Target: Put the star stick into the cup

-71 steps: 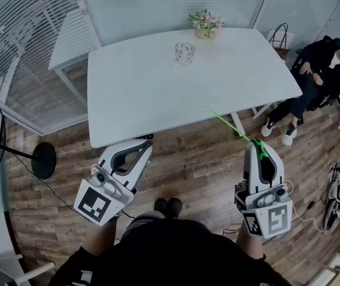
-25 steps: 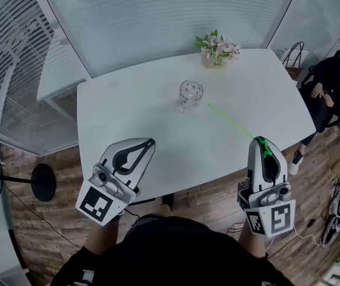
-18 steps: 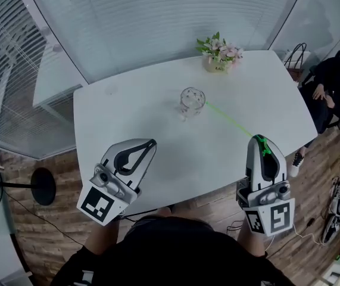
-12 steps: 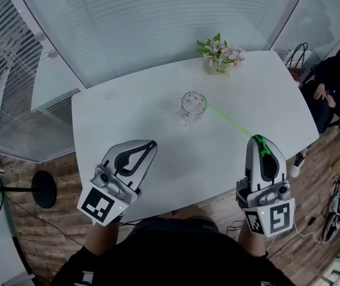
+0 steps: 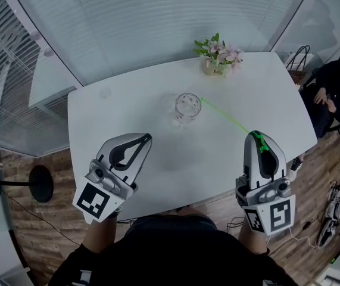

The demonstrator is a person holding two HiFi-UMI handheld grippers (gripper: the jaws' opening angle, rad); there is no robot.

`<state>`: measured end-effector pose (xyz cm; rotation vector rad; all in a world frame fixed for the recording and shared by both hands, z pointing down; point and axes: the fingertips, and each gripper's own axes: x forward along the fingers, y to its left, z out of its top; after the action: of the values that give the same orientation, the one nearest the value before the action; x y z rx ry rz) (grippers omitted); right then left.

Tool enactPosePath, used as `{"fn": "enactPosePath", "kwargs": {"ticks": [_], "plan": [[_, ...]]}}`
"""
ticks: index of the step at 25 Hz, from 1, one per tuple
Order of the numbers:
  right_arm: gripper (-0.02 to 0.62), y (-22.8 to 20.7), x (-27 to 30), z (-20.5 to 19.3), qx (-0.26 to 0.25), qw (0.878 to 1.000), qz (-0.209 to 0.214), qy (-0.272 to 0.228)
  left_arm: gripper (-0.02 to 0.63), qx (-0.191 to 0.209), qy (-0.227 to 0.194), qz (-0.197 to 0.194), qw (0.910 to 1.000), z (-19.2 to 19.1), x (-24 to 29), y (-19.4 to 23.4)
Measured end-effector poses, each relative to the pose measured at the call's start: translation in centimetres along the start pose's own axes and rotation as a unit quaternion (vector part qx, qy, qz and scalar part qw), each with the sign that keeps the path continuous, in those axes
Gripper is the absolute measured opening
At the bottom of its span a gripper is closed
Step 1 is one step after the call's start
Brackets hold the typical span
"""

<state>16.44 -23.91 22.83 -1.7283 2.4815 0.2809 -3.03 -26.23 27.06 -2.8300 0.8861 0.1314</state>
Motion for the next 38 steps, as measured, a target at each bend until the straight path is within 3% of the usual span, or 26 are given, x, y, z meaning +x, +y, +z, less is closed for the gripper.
{"fn": "enactPosePath", "kwargs": {"ticks": [12, 38], "plan": [[0.023, -0.8, 1.7, -2.3, 0.018, 0.999, 0.036, 0.009, 0.014, 0.006, 0.008, 0.031, 0.9995, -0.3, 0.8, 0.6], [0.023, 0.4, 6.3, -12.1, 0.059, 0.992, 0.081, 0.072, 0.014, -0.005, 0.038, 0.064, 0.9972, -2.3, -0.1, 0.7]]}}
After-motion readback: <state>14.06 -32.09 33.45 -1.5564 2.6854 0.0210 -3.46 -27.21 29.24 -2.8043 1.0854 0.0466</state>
